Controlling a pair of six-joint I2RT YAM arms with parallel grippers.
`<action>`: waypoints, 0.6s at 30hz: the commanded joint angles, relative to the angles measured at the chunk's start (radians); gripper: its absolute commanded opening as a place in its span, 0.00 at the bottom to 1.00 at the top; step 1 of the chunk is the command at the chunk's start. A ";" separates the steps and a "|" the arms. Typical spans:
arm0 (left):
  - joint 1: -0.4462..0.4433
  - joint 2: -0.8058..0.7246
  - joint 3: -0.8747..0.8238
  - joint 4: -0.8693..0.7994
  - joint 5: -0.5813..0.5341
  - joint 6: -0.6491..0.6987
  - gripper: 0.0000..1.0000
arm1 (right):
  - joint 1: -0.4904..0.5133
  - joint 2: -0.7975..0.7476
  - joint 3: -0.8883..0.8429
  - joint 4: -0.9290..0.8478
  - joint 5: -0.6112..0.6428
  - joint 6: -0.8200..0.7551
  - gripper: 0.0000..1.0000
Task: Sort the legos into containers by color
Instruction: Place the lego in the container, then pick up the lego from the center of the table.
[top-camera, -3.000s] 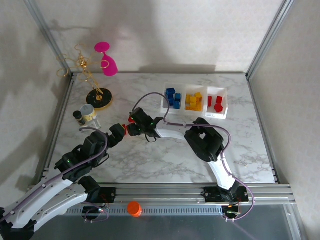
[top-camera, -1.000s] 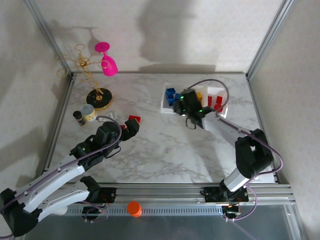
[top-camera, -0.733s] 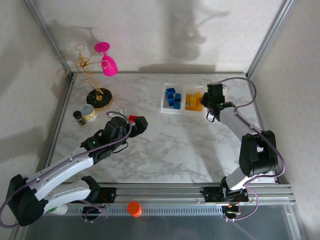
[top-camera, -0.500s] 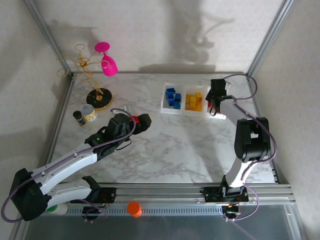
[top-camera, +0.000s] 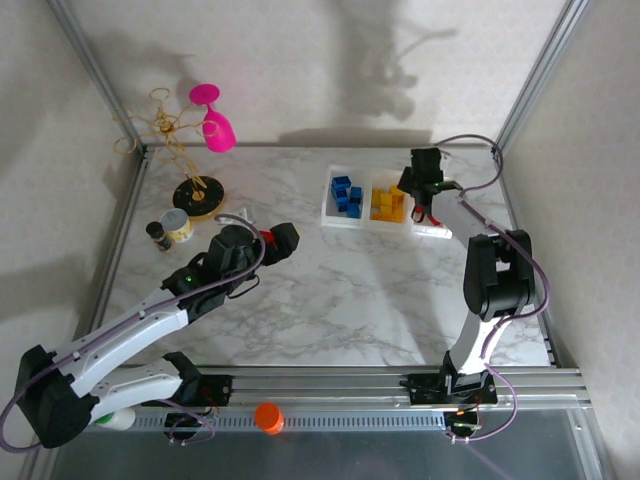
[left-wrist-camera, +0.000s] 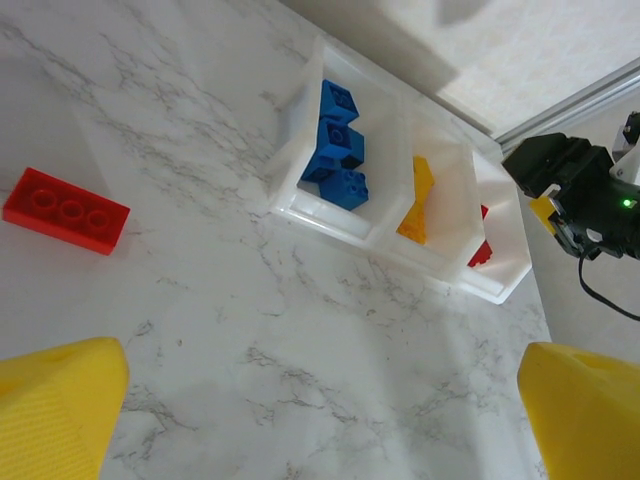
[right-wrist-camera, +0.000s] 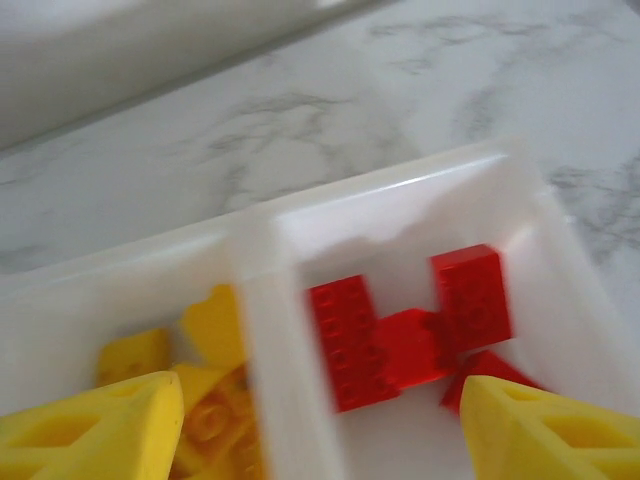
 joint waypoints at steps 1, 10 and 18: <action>0.016 -0.056 -0.031 -0.056 -0.056 0.003 1.00 | 0.101 -0.054 -0.039 -0.018 -0.019 -0.002 0.75; 0.020 -0.225 -0.084 -0.249 -0.131 -0.061 1.00 | 0.404 -0.056 -0.091 -0.001 -0.102 -0.054 0.81; 0.023 -0.366 -0.096 -0.415 -0.208 -0.122 1.00 | 0.619 0.108 -0.001 0.010 -0.219 -0.207 0.82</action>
